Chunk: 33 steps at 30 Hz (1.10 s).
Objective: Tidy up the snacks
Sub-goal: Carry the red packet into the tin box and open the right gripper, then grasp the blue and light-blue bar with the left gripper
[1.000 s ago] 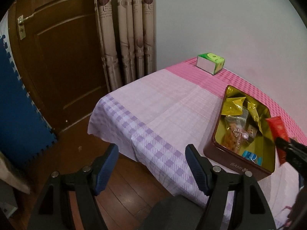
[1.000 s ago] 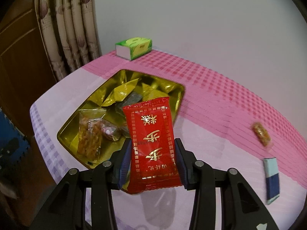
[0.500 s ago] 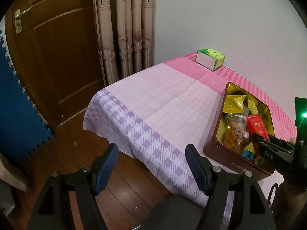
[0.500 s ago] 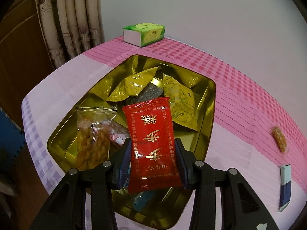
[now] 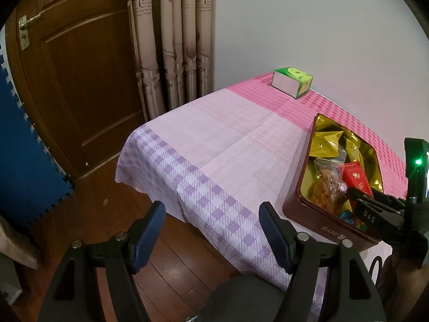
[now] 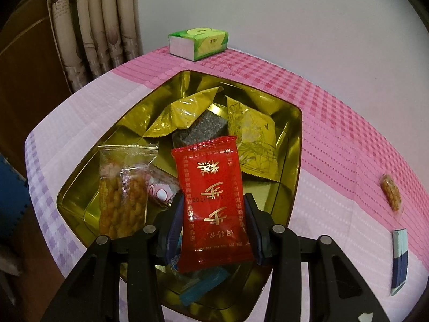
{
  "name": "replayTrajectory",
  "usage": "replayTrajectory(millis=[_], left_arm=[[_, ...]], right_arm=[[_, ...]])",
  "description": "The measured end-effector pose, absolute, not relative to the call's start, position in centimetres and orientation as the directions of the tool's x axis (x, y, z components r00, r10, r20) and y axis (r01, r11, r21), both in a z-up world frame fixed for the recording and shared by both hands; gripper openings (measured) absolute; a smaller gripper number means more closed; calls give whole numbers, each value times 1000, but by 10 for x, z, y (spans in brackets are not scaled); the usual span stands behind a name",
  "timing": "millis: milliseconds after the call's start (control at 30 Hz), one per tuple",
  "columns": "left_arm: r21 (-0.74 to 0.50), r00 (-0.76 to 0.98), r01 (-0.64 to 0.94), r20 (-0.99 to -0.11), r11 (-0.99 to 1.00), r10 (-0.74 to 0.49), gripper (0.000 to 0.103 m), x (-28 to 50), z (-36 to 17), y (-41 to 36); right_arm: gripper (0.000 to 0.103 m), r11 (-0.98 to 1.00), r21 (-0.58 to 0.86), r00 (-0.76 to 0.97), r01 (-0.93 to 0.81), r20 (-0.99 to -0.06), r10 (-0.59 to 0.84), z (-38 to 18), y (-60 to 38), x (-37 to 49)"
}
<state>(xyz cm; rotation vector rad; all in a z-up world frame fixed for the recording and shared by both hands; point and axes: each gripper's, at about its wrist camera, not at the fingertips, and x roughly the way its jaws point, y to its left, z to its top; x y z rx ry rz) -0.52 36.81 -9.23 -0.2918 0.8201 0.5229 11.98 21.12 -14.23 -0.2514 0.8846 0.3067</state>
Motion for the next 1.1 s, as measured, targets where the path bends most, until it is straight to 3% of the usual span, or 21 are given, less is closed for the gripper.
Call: replayTrajectory(millis=[200,300,433,533,600,700,767,800,867,967,1100], left_arm=[[-36,595,-525,-731,851,336,74,-5,-87,359],[-80,672,-443,-689,893,272,74,-7,-78,346],[-105,753,-206,-652,973,89,74,-2,-73,302],[-34,765,7,-643,999,-27,74,4,-83,241],[29,722,168,-684,985,-103,74,11,-98,188],[-6,667,310,-711,951,-222,74,26,-113,120],[-35,637,359,-722,933,-272,74,42,-119,71],[-53,617,374,-731,926,-291,74,53,-122,44],[-79,590,379,-747,922,-306,74,75,-127,-6],[-102,567,345,-769,933,-294,74,111,-138,-70],[-43,583,238,-793,970,-178,74,152,-154,-127]], right_arm=[[48,929,-79,610,-361,-774,171,-128,206,112],[97,946,-67,712,-318,-675,191,-95,168,80],[98,978,13,767,-207,-618,170,-90,66,28],[98,998,-63,786,-26,-618,-19,-110,-24,-13],[98,987,-103,752,119,-640,-158,-130,-88,-42],[100,939,-64,684,336,-669,-291,-155,-173,-83],[100,894,64,642,443,-718,-267,-159,-216,-86],[99,853,193,655,484,-727,-207,-155,-242,-86],[99,804,315,716,504,-673,-185,-138,-267,-93],[100,810,300,750,503,-618,-236,-118,-281,-99],[100,773,367,772,518,-589,-238,-108,-304,-113]])
